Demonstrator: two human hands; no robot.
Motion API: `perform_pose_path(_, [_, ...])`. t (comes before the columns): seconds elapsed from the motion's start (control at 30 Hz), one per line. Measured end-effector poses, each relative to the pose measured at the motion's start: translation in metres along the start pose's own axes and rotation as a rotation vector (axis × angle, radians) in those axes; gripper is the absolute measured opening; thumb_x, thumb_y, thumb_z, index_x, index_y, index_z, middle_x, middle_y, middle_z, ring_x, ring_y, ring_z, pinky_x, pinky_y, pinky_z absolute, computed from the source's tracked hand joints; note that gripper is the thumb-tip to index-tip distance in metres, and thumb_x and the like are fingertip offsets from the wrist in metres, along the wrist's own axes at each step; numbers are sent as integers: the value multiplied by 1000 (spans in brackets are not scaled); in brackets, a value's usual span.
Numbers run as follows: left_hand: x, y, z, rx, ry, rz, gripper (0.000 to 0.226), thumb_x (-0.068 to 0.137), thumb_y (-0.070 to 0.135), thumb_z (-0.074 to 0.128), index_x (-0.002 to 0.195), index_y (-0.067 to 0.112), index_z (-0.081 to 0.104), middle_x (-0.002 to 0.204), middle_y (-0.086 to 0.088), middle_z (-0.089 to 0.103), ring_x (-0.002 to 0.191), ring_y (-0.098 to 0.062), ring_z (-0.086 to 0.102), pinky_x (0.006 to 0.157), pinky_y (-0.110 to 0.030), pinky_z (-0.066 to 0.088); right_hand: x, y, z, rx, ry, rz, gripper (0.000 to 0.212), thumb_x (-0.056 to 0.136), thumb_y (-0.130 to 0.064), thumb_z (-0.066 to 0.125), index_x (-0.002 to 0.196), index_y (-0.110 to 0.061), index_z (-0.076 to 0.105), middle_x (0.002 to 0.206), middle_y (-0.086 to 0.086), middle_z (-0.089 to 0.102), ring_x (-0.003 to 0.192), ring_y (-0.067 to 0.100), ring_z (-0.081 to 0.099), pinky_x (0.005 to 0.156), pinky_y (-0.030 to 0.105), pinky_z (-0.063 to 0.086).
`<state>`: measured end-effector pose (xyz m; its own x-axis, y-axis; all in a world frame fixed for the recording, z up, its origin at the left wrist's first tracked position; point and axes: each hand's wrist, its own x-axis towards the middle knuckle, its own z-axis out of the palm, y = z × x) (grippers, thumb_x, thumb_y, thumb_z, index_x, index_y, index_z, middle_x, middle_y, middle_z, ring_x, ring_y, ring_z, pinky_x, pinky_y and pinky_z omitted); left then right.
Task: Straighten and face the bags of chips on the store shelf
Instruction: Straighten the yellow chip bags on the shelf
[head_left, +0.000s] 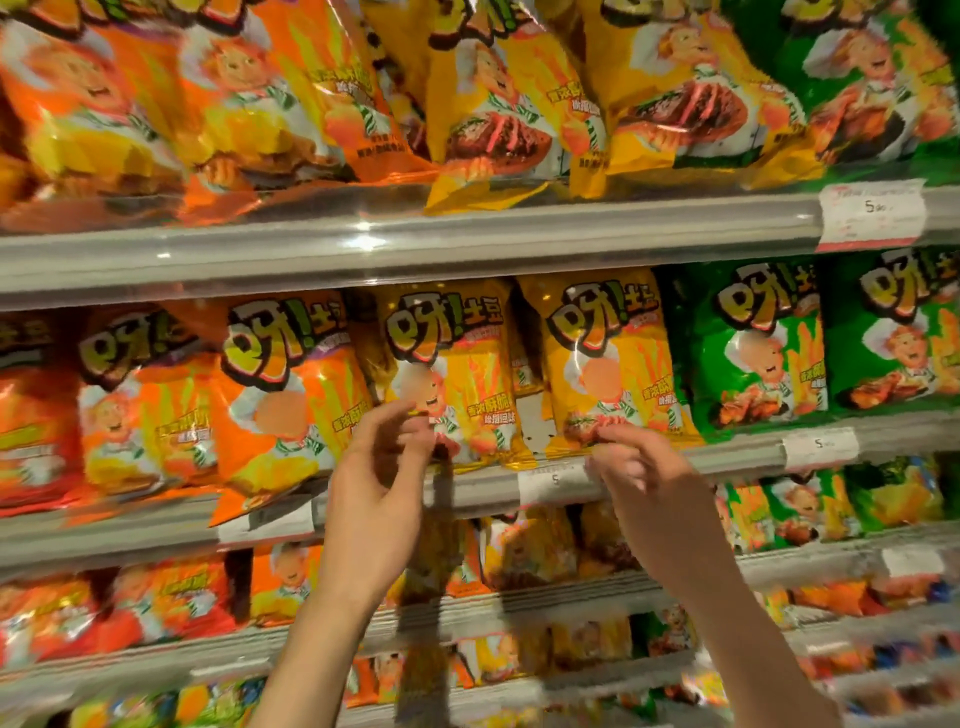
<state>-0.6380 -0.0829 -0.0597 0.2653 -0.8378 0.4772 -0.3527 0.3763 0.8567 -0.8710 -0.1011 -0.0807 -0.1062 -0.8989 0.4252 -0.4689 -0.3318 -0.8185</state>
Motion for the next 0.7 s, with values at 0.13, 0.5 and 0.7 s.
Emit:
perform_pose_path(0.13, [28, -12, -5, 217, 3, 135, 35, 101, 29, 58, 135, 28, 52, 137, 7, 49, 130, -9, 47, 109, -32, 40, 25, -34, 41, 48, -114, 49, 27, 94, -44, 55, 120, -36, 57, 101, -10, 65, 85, 5, 61, 71, 18, 47])
perform_pose_path(0.5, [73, -15, 28, 374, 45, -18, 54, 103, 46, 44, 152, 29, 30, 138, -13, 46, 129, -31, 46, 108, -49, 39, 64, -56, 95, 118, -242, 132, 73, 96, -57, 48, 156, -29, 18, 158, -6, 34, 143, 19, 37, 115, 45, 36])
perform_pose_path(0.7, [78, -16, 41, 274, 77, 33, 58, 100, 55, 48, 150, 35, 27, 141, -9, 39, 133, -27, 42, 111, -46, 37, 78, -58, 84, 134, -195, 121, 69, 100, -50, 43, 158, -28, 12, 163, -6, 22, 149, 17, 25, 121, 44, 26])
